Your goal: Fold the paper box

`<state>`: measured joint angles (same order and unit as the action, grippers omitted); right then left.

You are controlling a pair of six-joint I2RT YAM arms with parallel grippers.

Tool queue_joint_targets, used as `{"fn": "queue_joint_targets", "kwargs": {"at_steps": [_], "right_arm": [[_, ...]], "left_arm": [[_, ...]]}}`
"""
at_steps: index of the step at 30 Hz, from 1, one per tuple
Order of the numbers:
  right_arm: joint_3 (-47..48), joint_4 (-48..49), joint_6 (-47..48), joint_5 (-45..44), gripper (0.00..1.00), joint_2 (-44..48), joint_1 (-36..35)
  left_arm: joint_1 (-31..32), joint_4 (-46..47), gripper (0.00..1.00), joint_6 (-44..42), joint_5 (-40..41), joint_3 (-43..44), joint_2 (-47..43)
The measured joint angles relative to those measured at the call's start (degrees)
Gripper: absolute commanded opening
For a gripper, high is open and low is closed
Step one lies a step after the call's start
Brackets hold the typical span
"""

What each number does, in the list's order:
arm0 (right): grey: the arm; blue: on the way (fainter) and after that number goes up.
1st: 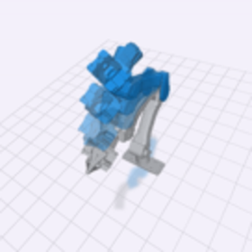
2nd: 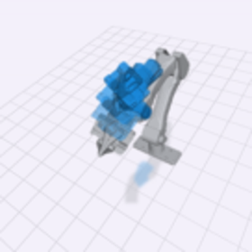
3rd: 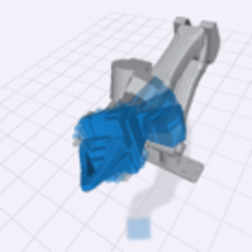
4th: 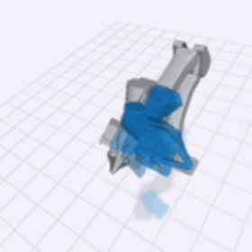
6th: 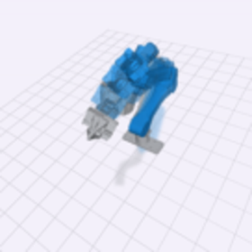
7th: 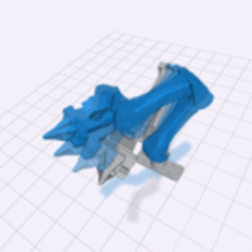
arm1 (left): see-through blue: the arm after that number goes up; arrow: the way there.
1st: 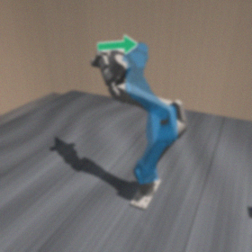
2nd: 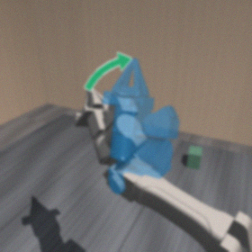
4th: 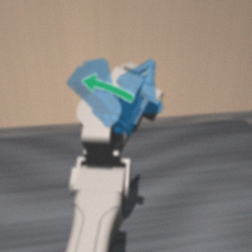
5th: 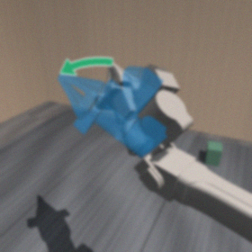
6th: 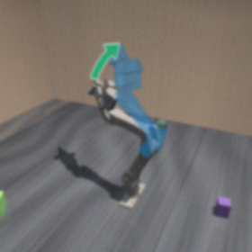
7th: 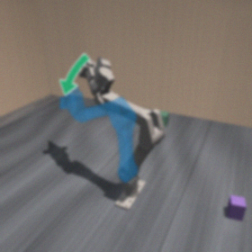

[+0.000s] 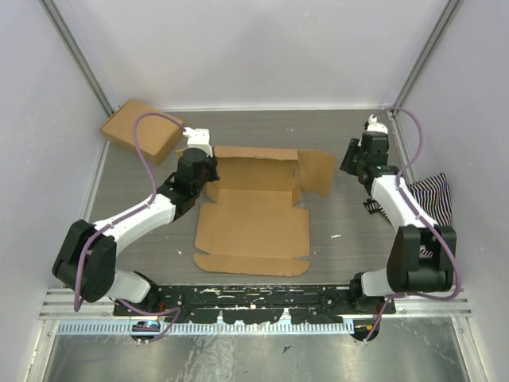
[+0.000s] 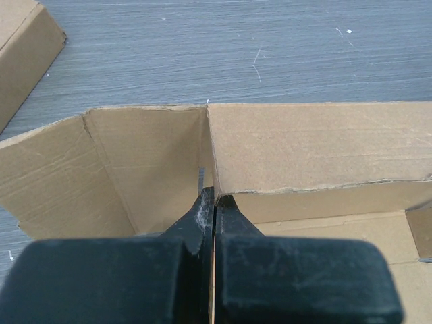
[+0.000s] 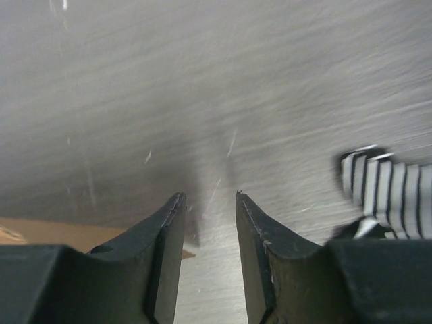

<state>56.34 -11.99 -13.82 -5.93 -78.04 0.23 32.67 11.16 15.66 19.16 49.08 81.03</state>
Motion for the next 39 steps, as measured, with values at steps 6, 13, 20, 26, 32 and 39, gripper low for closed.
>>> {"fn": "queue_joint_targets", "kwargs": {"at_steps": [6, 13, 20, 26, 32, 39], "right_arm": [[-5.7, 1.9, 0.7, 13.5, 0.43, -3.2, -0.1], [-9.4, 5.6, 2.6, 25.3, 0.44, -1.0, -0.9], [-9.5, 7.5, 6.2, 28.5, 0.44, 1.0, -7.7], [-9.5, 7.5, 8.2, 28.5, 0.45, 1.1, -10.5], [-9.5, 6.7, 9.4, 26.0, 0.49, 1.2, -13.3], [-10.1, 5.0, 9.2, 22.4, 0.57, 5.0, -16.3]], "left_arm": [[0.0, 1.5, 0.00, 0.8, -0.1, -1.1, -0.6], [0.0, 1.7, 0.00, 1.2, -0.4, -1.7, -1.5], [0.0, 3.8, 0.00, 1.1, -0.4, -3.9, -2.2], [0.0, 4.5, 0.00, 1.1, -0.6, -4.2, -2.3], [0.0, 4.5, 0.00, 1.2, -0.6, -4.2, -2.3], [0.0, 4.4, 0.00, 1.4, -0.7, -4.2, -2.4]]}}
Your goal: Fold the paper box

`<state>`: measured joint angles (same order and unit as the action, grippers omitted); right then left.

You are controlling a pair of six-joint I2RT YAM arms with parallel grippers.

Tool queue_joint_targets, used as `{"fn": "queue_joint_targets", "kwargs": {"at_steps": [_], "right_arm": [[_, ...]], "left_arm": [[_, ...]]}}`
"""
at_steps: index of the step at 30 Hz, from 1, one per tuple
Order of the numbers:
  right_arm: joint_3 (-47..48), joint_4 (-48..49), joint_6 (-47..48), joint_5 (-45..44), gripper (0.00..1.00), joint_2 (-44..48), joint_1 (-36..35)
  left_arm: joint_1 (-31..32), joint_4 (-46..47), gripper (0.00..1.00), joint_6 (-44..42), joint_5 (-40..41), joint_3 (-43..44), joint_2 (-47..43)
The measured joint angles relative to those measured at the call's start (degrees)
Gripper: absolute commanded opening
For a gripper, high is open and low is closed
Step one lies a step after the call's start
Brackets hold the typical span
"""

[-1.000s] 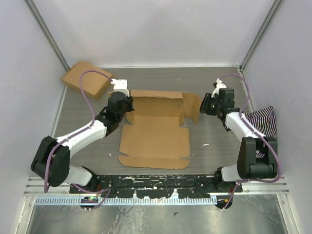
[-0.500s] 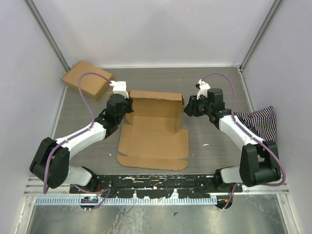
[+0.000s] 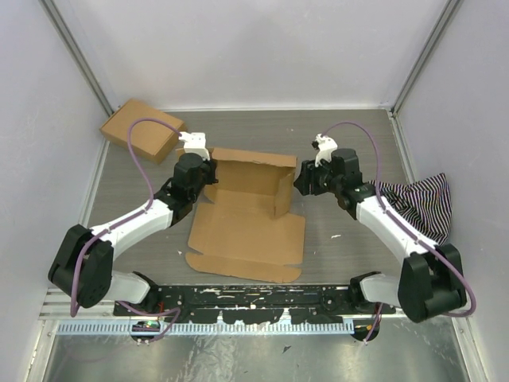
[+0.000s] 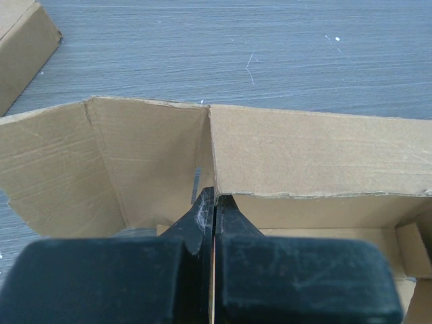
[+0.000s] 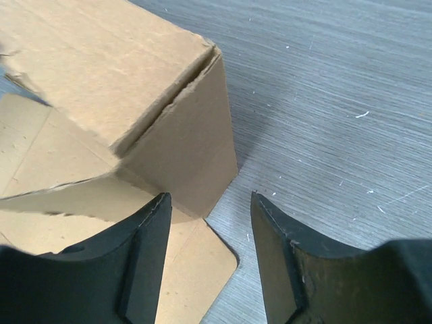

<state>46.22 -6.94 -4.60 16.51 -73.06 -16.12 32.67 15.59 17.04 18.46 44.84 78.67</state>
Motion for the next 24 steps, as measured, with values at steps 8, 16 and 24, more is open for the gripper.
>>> {"fn": "queue_joint_targets", "kwargs": {"at_steps": [8, 16, 24], "right_arm": [[-2.2, 0.4, -1.0, -0.2, 0.60, 6.1, -0.6], [-3.6, 1.1, -2.1, -0.1, 0.64, 6.1, -2.4], [-6.2, 3.8, -4.3, -1.4, 0.65, 6.1, -3.7]], "left_arm": [[0.0, 0.0, 0.00, 0.5, -0.9, -0.1, -0.2], [0.0, 0.7, 0.00, 1.3, -1.2, -1.3, -1.0], [0.0, 4.5, 0.00, 0.4, -1.1, -4.3, -1.2]]}}
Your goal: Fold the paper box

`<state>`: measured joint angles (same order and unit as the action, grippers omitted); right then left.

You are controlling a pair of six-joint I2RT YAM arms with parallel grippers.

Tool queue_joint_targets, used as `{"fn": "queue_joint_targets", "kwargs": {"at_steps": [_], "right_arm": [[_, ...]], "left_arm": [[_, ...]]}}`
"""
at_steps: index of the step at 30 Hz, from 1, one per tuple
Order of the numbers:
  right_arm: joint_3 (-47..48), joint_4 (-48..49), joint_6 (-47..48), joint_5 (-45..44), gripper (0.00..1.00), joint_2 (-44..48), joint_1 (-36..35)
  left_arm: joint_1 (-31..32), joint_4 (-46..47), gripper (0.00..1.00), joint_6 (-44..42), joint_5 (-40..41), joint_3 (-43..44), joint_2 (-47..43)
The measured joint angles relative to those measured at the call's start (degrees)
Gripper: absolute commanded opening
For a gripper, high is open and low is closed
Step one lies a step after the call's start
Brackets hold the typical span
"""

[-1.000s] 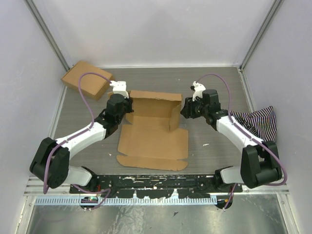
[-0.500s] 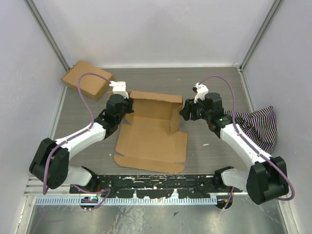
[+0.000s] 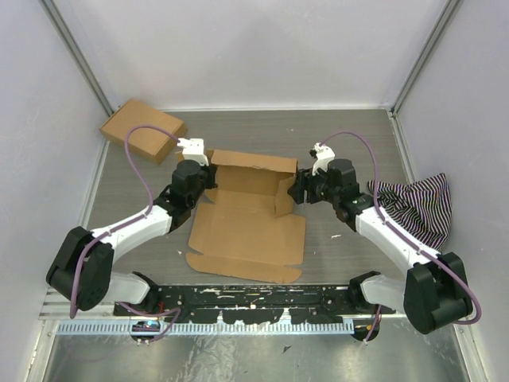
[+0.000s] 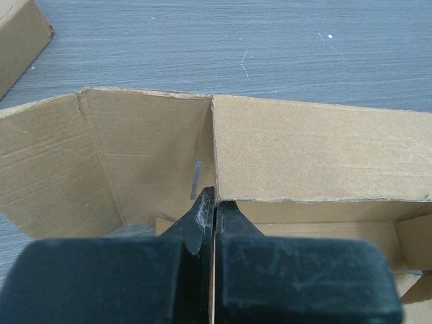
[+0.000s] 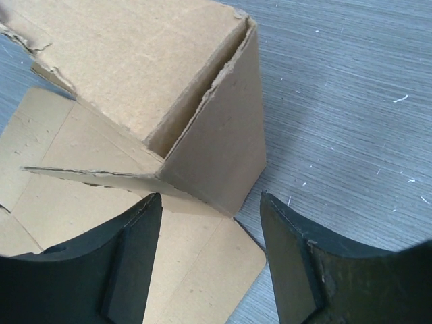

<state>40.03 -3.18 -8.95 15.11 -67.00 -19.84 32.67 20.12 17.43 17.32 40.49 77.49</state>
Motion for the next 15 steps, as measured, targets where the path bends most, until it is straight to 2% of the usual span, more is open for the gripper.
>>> {"fn": "queue_joint_targets", "kwargs": {"at_steps": [6, 15], "right_arm": [[-1.6, 2.3, -0.9, -1.2, 0.65, 0.0, -0.3], [-3.8, 8.3, -2.2, -1.6, 0.65, -0.2, -1.7]], "left_arm": [[0.0, 3.8, 0.00, -1.0, 0.6, -1.9, 0.0], [0.3, 4.5, 0.00, -1.1, 0.6, -2.3, 0.0]]}}
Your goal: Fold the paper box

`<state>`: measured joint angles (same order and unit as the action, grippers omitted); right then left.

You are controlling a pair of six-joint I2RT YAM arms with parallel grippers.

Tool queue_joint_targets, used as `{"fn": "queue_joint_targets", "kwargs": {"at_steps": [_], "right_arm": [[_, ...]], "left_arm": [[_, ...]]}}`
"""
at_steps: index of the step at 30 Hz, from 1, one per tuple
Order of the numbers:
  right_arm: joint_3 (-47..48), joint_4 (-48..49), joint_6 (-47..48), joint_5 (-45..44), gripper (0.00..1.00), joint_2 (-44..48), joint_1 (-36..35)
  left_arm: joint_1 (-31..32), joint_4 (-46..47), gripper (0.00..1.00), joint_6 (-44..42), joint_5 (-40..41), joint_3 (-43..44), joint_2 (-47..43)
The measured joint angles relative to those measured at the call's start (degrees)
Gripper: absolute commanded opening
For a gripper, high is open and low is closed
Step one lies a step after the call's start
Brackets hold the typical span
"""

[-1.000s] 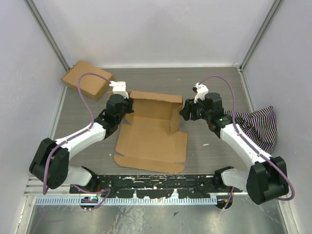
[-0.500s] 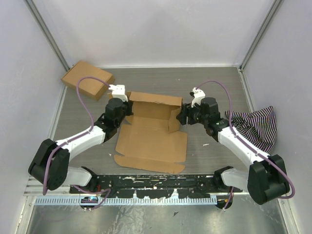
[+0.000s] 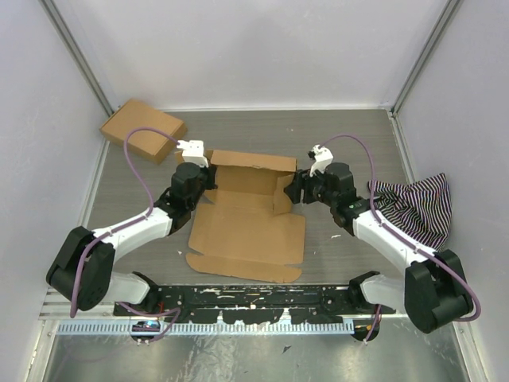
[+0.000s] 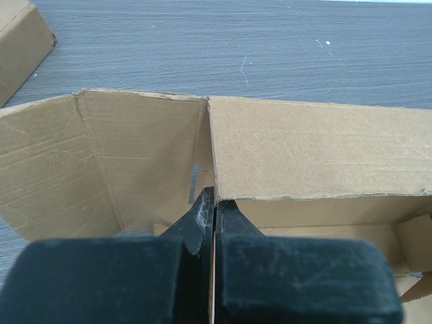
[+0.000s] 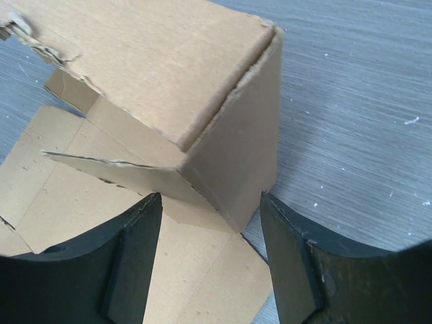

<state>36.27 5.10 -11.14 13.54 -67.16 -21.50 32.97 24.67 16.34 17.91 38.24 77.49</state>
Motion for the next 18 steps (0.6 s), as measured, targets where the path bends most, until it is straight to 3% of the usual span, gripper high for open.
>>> {"fn": "queue_joint_targets", "kwargs": {"at_steps": [8, 18], "right_arm": [[-0.5, 4.4, -0.1, -2.3, 0.62, -1.8, -3.0], [-1.0, 5.6, -2.3, -14.3, 0.34, -4.6, -7.4]], "left_arm": [[0.1, 0.0, 0.00, 0.0, 0.0, 0.0, 0.0], [0.3, 0.0, 0.00, -0.3, 0.1, 0.0, 0.0]]}}
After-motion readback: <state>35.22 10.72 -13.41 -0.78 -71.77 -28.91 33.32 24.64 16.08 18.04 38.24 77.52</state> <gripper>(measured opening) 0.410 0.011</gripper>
